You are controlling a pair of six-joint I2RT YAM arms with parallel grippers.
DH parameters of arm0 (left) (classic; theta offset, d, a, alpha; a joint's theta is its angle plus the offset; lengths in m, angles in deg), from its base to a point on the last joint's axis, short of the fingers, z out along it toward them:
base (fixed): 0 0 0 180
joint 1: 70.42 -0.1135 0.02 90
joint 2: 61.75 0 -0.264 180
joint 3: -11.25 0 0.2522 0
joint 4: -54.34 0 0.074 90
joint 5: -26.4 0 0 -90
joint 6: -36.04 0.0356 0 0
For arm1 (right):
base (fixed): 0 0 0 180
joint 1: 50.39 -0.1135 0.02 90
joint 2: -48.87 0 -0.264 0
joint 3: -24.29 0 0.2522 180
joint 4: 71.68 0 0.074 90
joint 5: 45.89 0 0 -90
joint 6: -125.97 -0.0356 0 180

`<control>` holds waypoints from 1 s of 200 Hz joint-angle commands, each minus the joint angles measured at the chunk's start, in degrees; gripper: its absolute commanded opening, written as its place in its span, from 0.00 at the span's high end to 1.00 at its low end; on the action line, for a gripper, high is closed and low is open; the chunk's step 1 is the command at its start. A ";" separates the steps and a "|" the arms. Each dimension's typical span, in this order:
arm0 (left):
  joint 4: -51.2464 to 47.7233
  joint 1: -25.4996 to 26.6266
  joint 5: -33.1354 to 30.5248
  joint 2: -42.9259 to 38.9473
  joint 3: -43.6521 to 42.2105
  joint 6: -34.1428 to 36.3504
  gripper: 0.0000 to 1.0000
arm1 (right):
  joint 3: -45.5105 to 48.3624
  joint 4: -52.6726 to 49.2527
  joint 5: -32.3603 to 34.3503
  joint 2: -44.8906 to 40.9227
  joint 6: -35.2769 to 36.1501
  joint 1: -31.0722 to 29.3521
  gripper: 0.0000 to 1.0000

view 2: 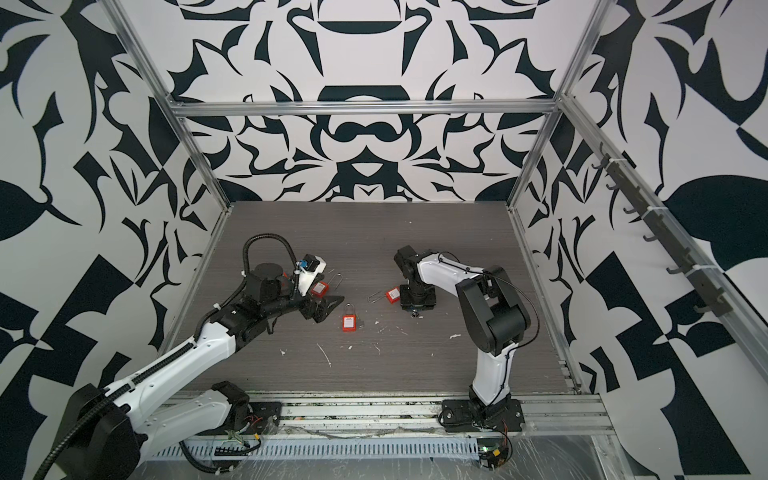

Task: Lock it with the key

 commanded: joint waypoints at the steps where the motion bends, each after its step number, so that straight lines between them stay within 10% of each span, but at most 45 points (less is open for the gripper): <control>1: 1.17 0.18 0.95 0.21 0.58 0.05 0.01 | -0.14 -0.17 0.03 -0.65 -0.88 -0.49 0.53; 94: 1.31 0.24 1.64 0.39 0.86 0.36 0.01 | -0.41 0.88 -0.63 -0.10 0.25 -0.48 0.65; 200: 2.55 0.25 8.20 0.11 1.15 3.67 0.01 | 0.64 -0.68 -3.62 -11.35 19.64 -1.27 0.72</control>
